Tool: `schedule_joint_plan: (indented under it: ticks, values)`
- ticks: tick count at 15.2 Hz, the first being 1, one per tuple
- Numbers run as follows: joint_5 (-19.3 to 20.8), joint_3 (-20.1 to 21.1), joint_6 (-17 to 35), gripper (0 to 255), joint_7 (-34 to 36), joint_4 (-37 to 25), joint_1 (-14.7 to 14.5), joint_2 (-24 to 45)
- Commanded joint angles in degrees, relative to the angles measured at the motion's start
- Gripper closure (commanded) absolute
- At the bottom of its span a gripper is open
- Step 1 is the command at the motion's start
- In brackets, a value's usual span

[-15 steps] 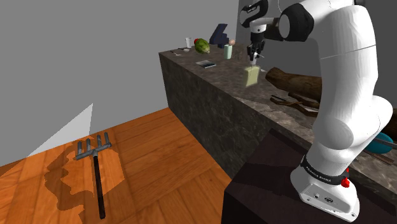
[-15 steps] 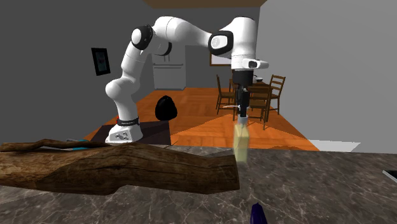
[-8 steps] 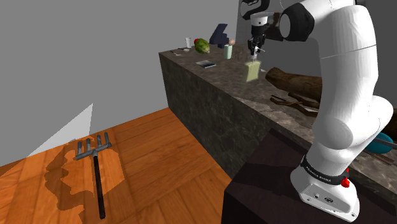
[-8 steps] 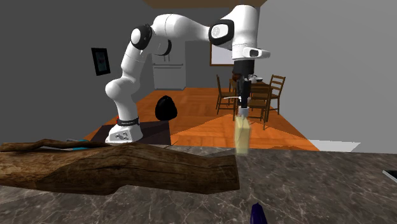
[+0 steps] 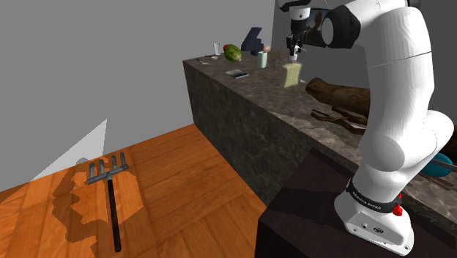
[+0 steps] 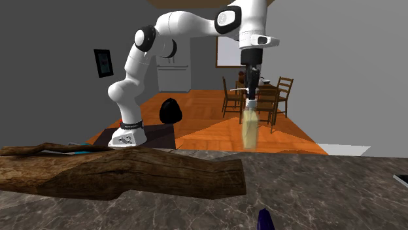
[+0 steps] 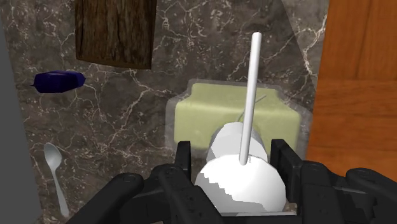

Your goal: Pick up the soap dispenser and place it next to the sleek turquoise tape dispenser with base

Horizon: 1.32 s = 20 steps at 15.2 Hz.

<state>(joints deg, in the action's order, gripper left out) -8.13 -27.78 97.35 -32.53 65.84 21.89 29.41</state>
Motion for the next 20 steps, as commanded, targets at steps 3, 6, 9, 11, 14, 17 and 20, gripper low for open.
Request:
schedule_joint_plan:
  ticks: [3,6,9,11,14,17,20]
  values:
    - [-0.5,0.1,-4.0,255,-0.1,-5.3,1.1,1.2]
    - [-1.0,0.2,-7.2,255,-0.2,-9.8,2.1,2.5]
    - [0.0,-0.3,-6.5,255,-0.6,-6.2,1.2,-0.5]
    - [2.3,-1.4,-3.6,255,-1.0,2.7,-1.1,-6.8]
    - [5.9,-2.5,-0.8,255,-1.2,13.1,-3.4,-15.0]
    - [9.6,-3.1,0.8,255,-0.9,21.3,-4.8,-22.5]
    - [13.4,-3.3,1.5,255,-0.4,28.1,-5.3,-29.7]
